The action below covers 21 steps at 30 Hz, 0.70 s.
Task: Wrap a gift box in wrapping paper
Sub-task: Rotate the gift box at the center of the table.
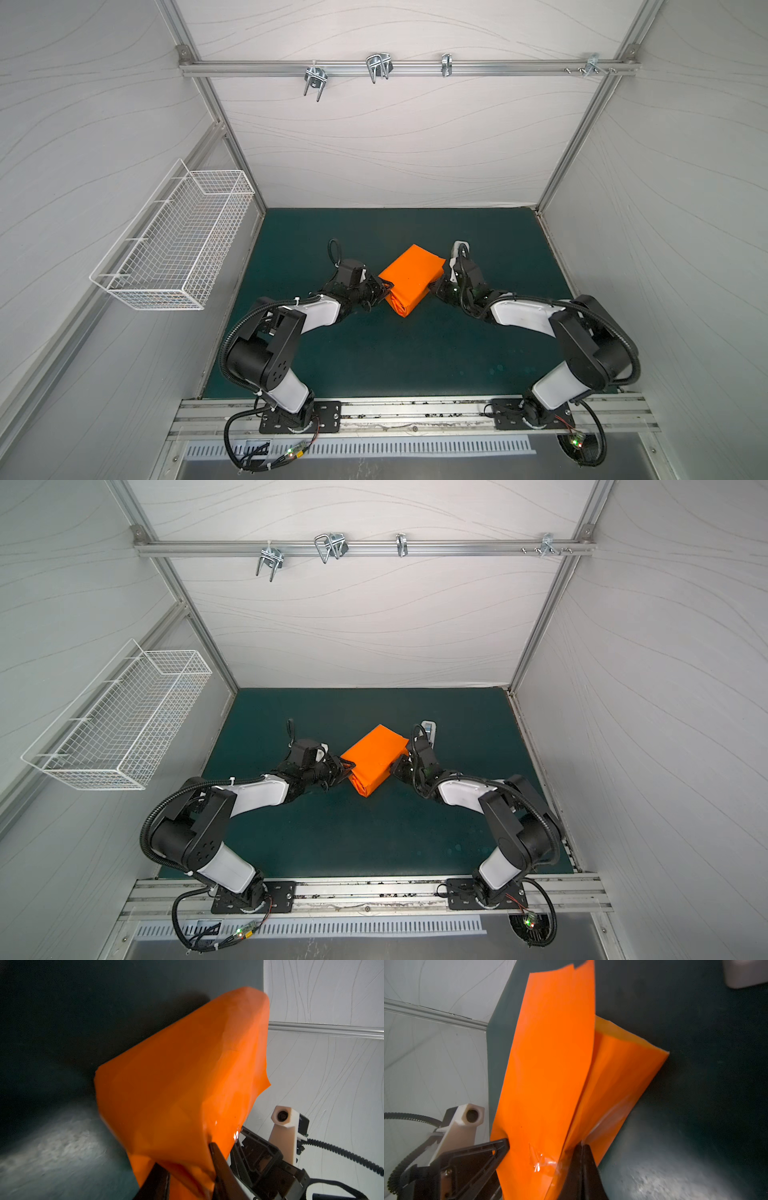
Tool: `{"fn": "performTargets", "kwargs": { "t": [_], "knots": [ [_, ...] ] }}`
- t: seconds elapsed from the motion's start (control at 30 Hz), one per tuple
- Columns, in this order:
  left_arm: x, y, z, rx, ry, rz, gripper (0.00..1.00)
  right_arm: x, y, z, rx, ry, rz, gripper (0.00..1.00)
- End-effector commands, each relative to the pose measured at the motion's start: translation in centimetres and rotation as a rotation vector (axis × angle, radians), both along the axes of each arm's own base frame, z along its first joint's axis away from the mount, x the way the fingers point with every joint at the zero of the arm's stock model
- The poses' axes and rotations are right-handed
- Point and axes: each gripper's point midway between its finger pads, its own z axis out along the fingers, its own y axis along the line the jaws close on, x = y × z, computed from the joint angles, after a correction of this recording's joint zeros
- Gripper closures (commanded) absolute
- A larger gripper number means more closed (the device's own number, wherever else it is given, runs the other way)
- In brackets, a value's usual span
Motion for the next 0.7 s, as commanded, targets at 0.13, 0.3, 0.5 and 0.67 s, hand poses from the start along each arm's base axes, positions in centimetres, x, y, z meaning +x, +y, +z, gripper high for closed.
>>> {"fn": "performTargets", "kwargs": {
  "t": [0.13,0.3,0.5,0.67],
  "knots": [
    [-0.7,1.4,-0.5,0.032,0.031,0.067,0.68,2.3,3.0,1.2,0.086,-0.025,0.134,1.00],
    [-0.3,1.7,-1.0,0.030,0.039,0.106,0.68,3.7,3.9,1.8,0.109,-0.017,0.216,1.00],
    [0.2,2.0,-0.9,0.034,0.034,0.133,0.68,5.6,1.0,3.2,0.073,-0.027,0.193,1.00],
    [0.1,2.1,-1.1,0.040,0.041,0.134,0.68,6.9,-2.1,4.8,-0.020,-0.055,0.153,1.00]
  ]
}}
